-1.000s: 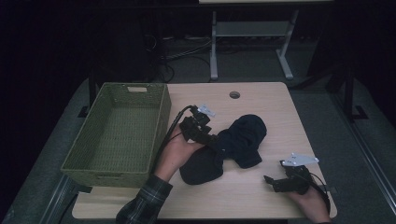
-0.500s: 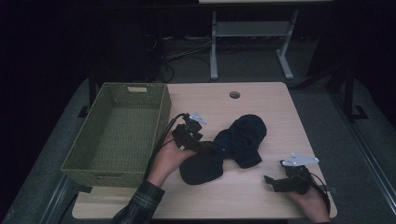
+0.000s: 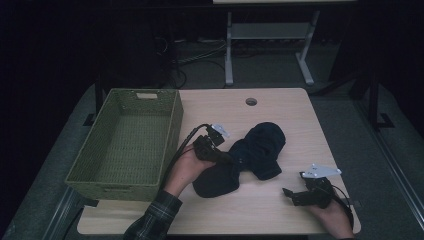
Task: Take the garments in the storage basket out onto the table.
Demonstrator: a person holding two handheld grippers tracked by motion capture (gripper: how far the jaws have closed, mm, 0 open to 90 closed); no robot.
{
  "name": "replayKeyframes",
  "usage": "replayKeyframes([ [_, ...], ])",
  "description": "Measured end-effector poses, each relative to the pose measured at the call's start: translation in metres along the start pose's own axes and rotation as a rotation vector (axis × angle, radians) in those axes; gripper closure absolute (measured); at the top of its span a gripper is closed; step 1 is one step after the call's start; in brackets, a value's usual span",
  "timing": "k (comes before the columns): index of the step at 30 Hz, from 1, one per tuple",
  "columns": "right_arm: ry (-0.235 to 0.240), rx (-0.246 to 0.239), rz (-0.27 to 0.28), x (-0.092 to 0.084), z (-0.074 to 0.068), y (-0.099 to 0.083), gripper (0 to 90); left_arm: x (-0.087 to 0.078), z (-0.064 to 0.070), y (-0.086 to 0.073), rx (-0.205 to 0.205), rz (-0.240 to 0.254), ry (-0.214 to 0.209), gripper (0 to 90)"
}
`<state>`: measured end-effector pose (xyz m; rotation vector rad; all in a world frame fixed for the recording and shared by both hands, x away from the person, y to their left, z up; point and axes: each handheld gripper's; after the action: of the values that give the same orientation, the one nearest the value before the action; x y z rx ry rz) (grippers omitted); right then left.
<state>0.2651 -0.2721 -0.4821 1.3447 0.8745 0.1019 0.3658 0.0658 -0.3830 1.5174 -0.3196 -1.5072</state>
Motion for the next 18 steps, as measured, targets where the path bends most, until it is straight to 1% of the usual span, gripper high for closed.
replayKeyframes([
  [3, 0.0, 0.0, 0.001, 0.0, 0.0, 0.0, 9.8, 0.0, 0.005, 0.001, -0.005, 0.008, -0.024, 90.0],
  [6, 0.0, 0.0, 0.001, 0.0, 0.0, 0.0, 9.8, 0.003, 0.014, 0.005, 0.008, 0.021, -0.043, 90.0],
  [9, 0.0, 0.001, 0.0, 0.0, 0.0, 0.0, 9.8, 0.011, 0.02, 0.006, 0.018, 0.012, -0.062, 90.0],
  [10, 0.0, 0.0, 0.0, 0.0, 0.0, 0.0, 9.8, 0.013, 0.021, 0.007, 0.03, 0.002, -0.068, 89.9],
  [11, 0.0, 0.0, 0.0, 0.0, 0.0, 0.0, 9.8, 0.017, 0.023, 0.007, 0.032, -0.005, -0.069, 89.9],
  [13, 0.0, 0.001, 0.001, 0.0, 0.0, 0.0, 9.8, 0.022, 0.027, 0.007, 0.048, -0.021, -0.057, 89.9],
  [14, 0.0, 0.0, 0.001, 0.0, 0.0, 0.0, 9.8, 0.021, 0.029, 0.006, 0.054, -0.024, -0.051, 89.9],
  [16, 0.0, 0.0, 0.0, 0.0, 0.0, 0.0, 9.8, 0.014, 0.035, 0.005, 0.06, -0.008, -0.037, 89.9],
  [18, 0.001, 0.001, 0.0, 0.0, 0.0, 0.0, 9.8, 0.005, 0.038, 0.001, 0.057, 0.0, -0.005, 90.0],
])
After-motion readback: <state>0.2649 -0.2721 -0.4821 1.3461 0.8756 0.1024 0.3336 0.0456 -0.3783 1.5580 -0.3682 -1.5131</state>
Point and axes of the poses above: each handheld gripper's, and its own axes: x roughly forward along the jaws, y roughly out of its top, z roughly to its right, and after that the axes turned 15 degrees about z, right-handed
